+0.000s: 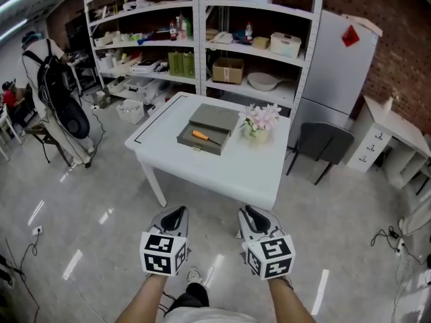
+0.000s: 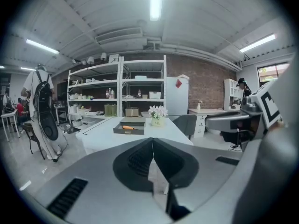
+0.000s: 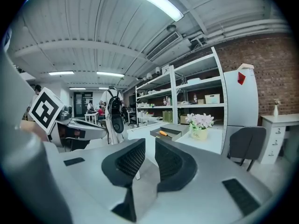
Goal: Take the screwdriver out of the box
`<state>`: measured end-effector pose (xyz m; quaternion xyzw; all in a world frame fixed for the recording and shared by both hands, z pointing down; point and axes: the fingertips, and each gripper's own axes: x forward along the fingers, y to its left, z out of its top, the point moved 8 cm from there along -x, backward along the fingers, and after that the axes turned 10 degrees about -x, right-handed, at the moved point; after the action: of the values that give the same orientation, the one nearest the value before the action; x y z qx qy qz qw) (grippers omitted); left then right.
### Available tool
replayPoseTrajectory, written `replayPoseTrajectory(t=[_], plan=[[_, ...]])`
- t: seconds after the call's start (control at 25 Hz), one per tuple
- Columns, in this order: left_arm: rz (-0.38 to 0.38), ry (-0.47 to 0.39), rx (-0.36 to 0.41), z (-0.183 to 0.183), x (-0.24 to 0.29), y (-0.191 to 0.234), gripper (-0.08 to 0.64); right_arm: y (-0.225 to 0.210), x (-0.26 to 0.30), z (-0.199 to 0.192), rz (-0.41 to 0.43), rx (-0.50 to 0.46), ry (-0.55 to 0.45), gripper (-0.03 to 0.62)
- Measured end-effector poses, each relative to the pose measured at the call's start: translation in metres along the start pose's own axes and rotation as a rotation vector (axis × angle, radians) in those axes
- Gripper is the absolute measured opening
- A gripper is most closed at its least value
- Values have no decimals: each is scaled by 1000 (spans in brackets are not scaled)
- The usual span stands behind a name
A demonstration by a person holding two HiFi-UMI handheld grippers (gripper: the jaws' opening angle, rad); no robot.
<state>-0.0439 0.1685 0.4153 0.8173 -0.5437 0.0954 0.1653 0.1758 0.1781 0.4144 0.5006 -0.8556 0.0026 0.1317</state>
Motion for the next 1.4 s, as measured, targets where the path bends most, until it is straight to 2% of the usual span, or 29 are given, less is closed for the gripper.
replayPoseTrajectory(t=[0.52,0.68,0.84,1.16,1.4], plan=[[-62,45,-10,47,88,93,6,-14,122,26,-41,18,57,110],[-65,45,-23,57,106,124,6,-11,157,32,-21,27,70,121],[-73,36,-28,64,123,149,6,-6,188,35,-1,22,74,161],[-74,32,-38,73,152,183,6,-7,232,42,23,14,68,204],[-76,42,-26,79,172,193,6,-20,254,43,26,7,72,206]])
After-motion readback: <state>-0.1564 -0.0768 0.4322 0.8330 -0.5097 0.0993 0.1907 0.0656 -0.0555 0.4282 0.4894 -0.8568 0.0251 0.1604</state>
